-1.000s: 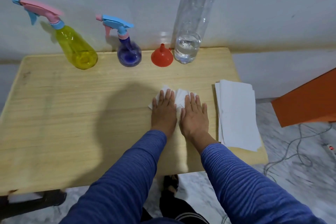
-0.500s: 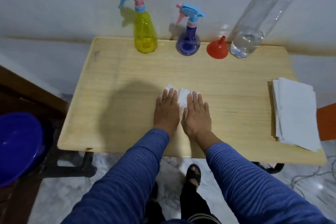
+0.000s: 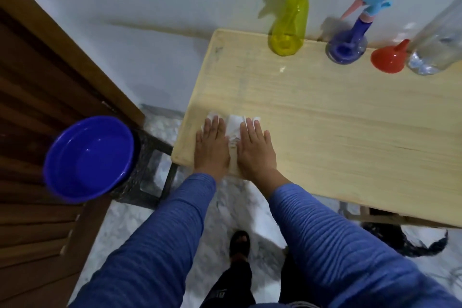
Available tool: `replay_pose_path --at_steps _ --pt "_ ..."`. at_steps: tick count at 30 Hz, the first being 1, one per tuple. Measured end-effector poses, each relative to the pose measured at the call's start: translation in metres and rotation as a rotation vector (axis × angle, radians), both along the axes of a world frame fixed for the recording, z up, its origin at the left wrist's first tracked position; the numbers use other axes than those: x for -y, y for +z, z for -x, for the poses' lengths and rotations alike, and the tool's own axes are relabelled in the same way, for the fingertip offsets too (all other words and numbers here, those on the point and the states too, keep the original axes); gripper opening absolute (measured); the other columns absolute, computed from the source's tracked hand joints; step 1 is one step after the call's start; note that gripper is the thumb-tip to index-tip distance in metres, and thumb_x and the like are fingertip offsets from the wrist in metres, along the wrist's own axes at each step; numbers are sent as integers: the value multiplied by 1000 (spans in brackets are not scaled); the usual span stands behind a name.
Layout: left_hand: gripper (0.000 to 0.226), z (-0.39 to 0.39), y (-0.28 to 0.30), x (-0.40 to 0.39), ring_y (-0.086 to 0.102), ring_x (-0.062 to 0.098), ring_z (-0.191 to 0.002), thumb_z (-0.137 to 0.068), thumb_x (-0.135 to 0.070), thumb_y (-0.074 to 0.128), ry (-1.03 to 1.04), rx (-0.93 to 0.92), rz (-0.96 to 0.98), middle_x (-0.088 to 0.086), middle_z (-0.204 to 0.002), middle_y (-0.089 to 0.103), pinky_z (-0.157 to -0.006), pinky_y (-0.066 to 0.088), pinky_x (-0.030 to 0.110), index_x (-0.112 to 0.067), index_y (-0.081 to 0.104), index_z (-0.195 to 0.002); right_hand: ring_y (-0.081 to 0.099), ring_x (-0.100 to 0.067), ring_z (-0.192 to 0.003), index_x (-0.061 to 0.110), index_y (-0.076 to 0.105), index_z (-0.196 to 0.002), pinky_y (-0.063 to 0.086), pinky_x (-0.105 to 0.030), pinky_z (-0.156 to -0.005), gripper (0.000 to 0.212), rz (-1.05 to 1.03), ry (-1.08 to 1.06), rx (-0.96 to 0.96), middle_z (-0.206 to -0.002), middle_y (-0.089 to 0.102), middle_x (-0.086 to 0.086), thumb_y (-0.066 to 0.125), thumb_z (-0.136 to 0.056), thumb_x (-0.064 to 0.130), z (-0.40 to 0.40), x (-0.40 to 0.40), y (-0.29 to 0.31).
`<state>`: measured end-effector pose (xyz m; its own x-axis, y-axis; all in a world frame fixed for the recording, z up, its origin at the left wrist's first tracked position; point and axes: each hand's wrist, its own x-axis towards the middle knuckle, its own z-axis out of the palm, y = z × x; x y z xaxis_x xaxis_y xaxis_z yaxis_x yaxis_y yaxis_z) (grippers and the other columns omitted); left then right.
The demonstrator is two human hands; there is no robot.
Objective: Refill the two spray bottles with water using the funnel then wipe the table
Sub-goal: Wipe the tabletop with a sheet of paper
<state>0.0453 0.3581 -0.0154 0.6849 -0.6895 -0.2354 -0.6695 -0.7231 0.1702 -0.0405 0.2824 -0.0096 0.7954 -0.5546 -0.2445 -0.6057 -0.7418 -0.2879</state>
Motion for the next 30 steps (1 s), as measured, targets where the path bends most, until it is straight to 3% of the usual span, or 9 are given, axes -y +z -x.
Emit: replay_pose_path --at_steps 14,30 --pt "52 77 1 -3 -8 22 -147 -103 -24 17 -70 6 -13 3 -160 -7 -117 1 44 -11 -2 -150 -6 -19 -147 13 3 -150 -1 -42 -118 53 40 -50 -39 -160 -4 -1 19 -102 29 89 -9 1" --pt "52 301 -1 144 -8 21 -147 -103 -25 19 -322 -61 102 2 -160 -3 -116 -1 45 -13 1 -151 -11 -17 -146 15 -1 -150 -7 -40 -117 52 73 -264 -107 -159 -7 0 12 -102 31 324 123 8"
